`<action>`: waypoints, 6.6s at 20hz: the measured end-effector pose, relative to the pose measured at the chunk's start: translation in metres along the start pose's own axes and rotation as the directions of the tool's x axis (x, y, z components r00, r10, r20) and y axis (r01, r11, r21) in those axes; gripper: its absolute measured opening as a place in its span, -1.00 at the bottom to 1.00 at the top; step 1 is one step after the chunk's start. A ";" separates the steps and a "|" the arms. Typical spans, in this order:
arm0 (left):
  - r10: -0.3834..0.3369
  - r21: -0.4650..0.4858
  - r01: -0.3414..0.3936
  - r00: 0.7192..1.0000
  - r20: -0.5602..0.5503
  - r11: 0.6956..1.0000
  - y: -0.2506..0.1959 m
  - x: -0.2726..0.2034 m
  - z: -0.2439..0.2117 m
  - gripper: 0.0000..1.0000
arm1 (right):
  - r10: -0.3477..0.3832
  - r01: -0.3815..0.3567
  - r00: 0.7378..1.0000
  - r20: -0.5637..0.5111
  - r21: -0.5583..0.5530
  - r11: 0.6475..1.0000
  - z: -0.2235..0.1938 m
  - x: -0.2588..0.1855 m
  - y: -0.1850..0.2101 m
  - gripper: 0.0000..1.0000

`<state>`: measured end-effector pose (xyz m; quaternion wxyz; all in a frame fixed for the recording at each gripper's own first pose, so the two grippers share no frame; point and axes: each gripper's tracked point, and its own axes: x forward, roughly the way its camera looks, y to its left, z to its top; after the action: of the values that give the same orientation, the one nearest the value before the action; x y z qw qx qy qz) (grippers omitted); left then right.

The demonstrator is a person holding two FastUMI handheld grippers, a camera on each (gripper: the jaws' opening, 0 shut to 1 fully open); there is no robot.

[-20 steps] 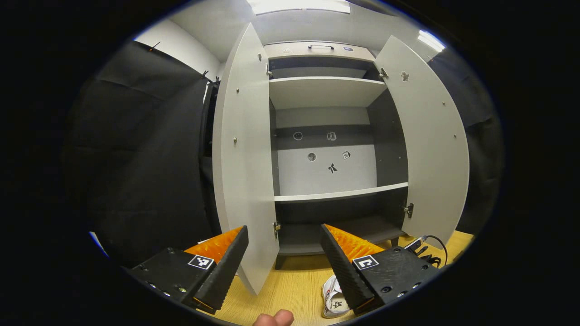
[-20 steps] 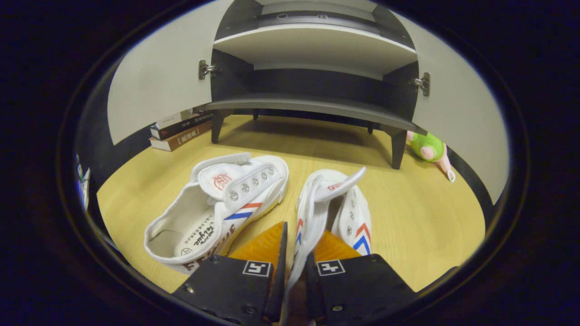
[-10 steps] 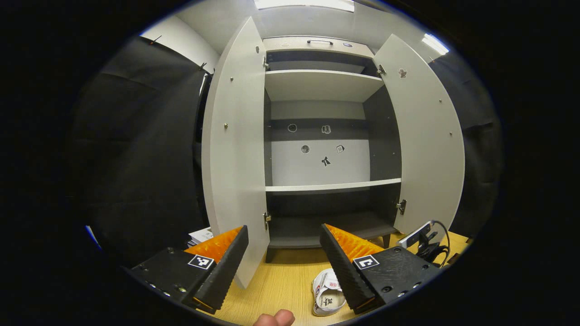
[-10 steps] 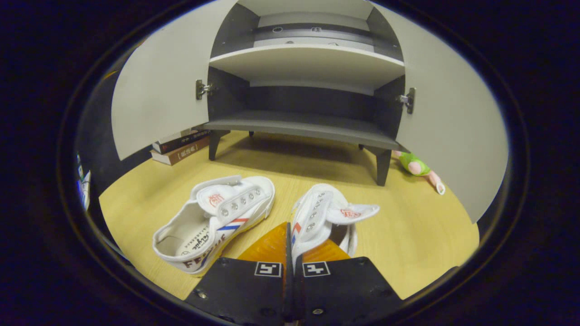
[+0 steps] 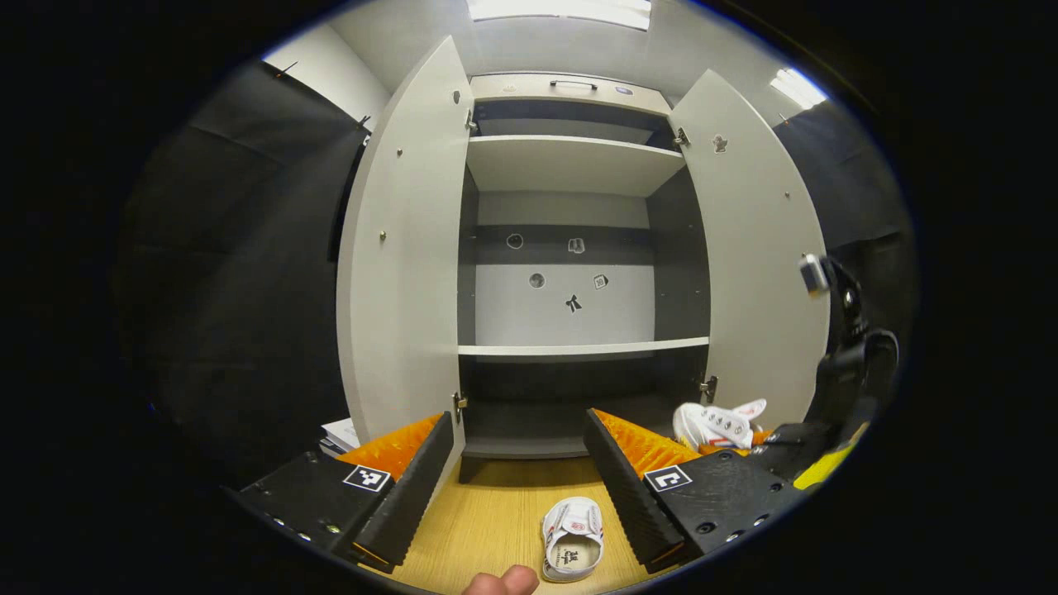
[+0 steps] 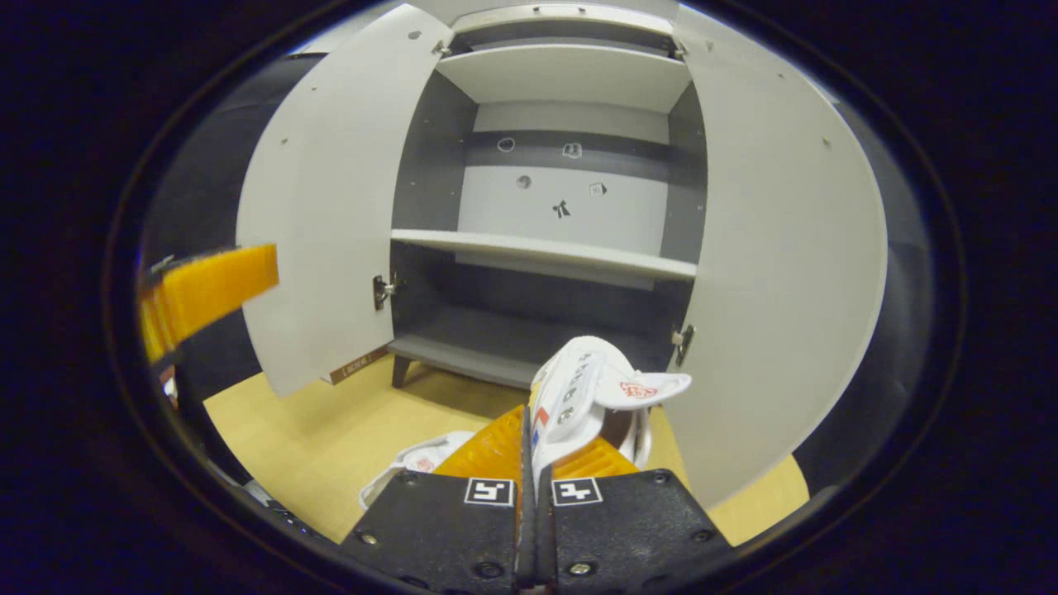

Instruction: Grab one shoe with the right hand and put it into the shoe cabinet, grab the other shoe with the left hand and put it into the shoe cabinet; then close the right door with the right hand and the left door with the left hand.

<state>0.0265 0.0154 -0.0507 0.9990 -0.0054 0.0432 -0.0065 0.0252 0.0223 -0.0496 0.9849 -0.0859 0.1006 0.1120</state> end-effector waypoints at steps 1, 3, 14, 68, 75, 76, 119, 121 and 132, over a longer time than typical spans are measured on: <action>-0.004 0.000 0.004 1.000 0.003 1.000 -0.001 -0.001 0.001 0.92 | 0.004 -0.004 1.000 0.014 0.006 1.000 0.009 0.002 0.001 -0.92; -0.007 0.007 0.007 1.000 0.012 1.000 -0.002 -0.004 0.004 0.91 | 0.014 -0.015 0.999 0.034 0.037 0.999 0.025 0.006 0.005 -0.92; -0.028 0.007 0.028 1.000 0.013 1.000 0.002 -0.013 0.002 0.91 | 0.008 -0.008 1.000 0.014 0.009 1.000 0.089 0.062 -0.015 -0.92; -0.021 -0.032 0.017 0.992 -0.127 0.999 0.007 -0.012 -0.048 0.91 | -0.090 0.084 0.977 0.195 0.035 0.996 -0.050 -0.230 -0.011 0.49; -0.119 -0.077 0.100 0.945 -0.305 0.992 -0.014 -0.017 -0.119 0.91 | -0.133 0.130 0.970 0.204 0.030 0.991 -0.099 -0.284 0.002 0.64; -0.135 -0.095 0.109 0.929 -0.345 0.990 -0.019 -0.019 -0.134 0.92 | -0.140 0.137 0.970 0.199 0.027 0.990 -0.106 -0.289 0.002 0.64; -0.149 -0.180 0.050 0.792 -0.592 0.982 -0.043 0.100 -0.314 -0.51 | -0.191 0.192 0.981 -0.032 0.041 0.981 -0.169 -0.236 -0.048 0.69; -0.142 -0.191 0.032 0.791 -0.595 0.981 -0.039 0.103 -0.320 -0.75 | -0.184 0.185 0.982 -0.035 0.039 0.982 -0.170 -0.236 -0.049 0.69; -0.071 -0.156 0.014 0.927 -0.368 0.988 -0.010 0.054 -0.107 -0.72 | -0.103 0.103 0.994 -0.022 0.023 0.994 -0.168 -0.238 -0.042 0.69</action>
<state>0.0710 0.0032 -0.1618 0.9690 -0.0803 0.2323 -0.0257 -0.2224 -0.0987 -0.1540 0.9892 -0.0802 0.1077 0.0588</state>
